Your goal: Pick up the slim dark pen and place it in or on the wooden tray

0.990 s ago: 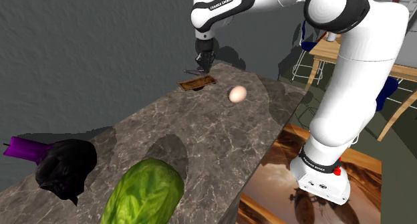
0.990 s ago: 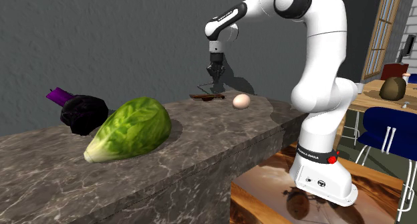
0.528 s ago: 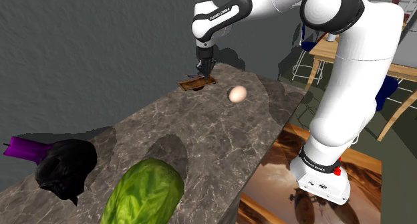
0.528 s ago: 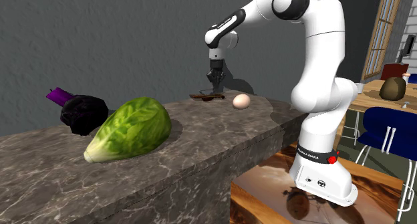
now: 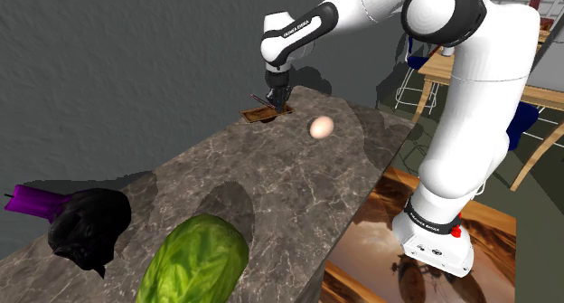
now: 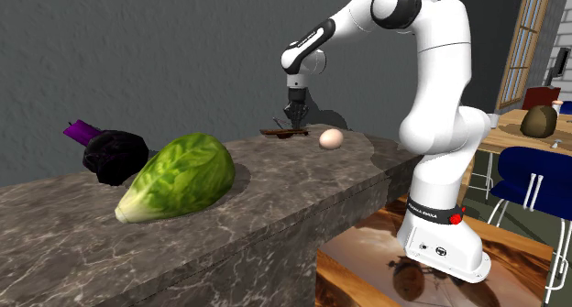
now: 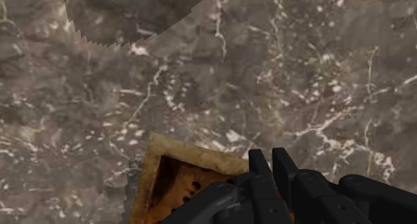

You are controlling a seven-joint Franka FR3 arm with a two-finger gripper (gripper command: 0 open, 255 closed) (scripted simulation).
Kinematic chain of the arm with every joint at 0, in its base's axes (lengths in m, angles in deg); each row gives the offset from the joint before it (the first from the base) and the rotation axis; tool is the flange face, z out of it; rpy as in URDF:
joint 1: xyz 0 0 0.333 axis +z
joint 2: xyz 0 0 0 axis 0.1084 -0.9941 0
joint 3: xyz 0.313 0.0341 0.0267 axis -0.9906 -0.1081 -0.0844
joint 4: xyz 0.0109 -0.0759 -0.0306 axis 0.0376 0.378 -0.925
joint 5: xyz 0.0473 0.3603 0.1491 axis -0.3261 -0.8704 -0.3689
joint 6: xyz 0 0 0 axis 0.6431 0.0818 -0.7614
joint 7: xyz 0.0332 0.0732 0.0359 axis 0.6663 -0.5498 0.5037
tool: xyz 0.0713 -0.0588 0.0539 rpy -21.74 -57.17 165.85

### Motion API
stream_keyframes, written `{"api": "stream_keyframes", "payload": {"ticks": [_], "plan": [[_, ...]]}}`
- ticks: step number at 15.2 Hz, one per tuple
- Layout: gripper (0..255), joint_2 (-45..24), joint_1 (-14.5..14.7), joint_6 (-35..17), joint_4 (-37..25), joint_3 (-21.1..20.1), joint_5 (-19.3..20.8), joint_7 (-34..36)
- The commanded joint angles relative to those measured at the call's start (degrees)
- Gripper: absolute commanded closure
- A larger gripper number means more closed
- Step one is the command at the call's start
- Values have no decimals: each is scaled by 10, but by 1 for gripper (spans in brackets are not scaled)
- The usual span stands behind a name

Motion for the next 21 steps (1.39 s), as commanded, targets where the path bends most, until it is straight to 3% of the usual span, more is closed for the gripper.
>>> {"api": "stream_keyframes", "payload": {"ticks": [1, 4, 5, 10, 14, 21], "plan": [[255, 0, 0, -1, 0, 0, 0, 0], [255, 0, 0, -1, 0, 0, 0, 0], [0, 0, 0, -1, 0, 0, 0, 0], [0, 0, 0, -1, 0, 0, 0, 0], [0, 21, -2, 67, -46, 0, -3, -2], [0, 21, -2, 67, -46, 0, -3, -2]]}}
